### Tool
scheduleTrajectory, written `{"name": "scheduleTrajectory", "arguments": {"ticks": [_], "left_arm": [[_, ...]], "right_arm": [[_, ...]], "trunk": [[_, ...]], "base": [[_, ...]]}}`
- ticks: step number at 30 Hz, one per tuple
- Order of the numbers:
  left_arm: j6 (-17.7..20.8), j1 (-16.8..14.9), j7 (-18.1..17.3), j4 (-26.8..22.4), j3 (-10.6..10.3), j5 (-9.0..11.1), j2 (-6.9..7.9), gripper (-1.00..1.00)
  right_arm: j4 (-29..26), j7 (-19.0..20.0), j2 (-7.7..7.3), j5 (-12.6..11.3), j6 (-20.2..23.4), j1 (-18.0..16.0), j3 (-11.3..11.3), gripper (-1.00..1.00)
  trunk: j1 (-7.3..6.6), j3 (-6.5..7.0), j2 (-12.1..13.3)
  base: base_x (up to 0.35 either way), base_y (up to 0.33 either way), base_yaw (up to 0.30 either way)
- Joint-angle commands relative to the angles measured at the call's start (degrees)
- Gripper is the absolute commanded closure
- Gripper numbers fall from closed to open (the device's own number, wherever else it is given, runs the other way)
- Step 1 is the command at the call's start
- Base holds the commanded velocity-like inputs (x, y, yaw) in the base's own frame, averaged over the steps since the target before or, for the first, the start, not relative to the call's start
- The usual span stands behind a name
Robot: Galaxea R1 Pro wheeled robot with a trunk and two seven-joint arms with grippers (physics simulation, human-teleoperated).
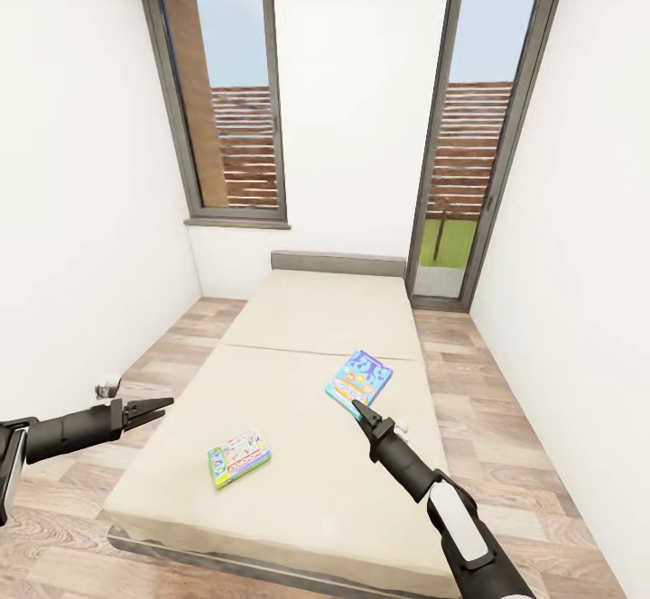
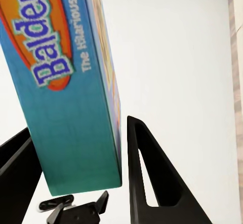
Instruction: Put all the toys in the child's room - the three board games (two on the bed and one on the table), the two jigsaw puzzles on the table, and the tennis ball on the table - inside the toy box on the table in the child's room.
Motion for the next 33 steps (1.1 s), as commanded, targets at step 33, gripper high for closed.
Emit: {"name": "scheduleTrajectory", "arguments": {"ticks": [33], "left_arm": [[0.42,0.02,-0.54,-0.48,0.09,-0.53,-1.34,-1.00]], "right_arm": [[0.10,-0.44,0.05,-0.21,0.38,-0.05,-0.10,1.00]], "trunk": [[0.04,-0.13,-0.13]], "base": [[-0.022,0.000,0.267]]}}
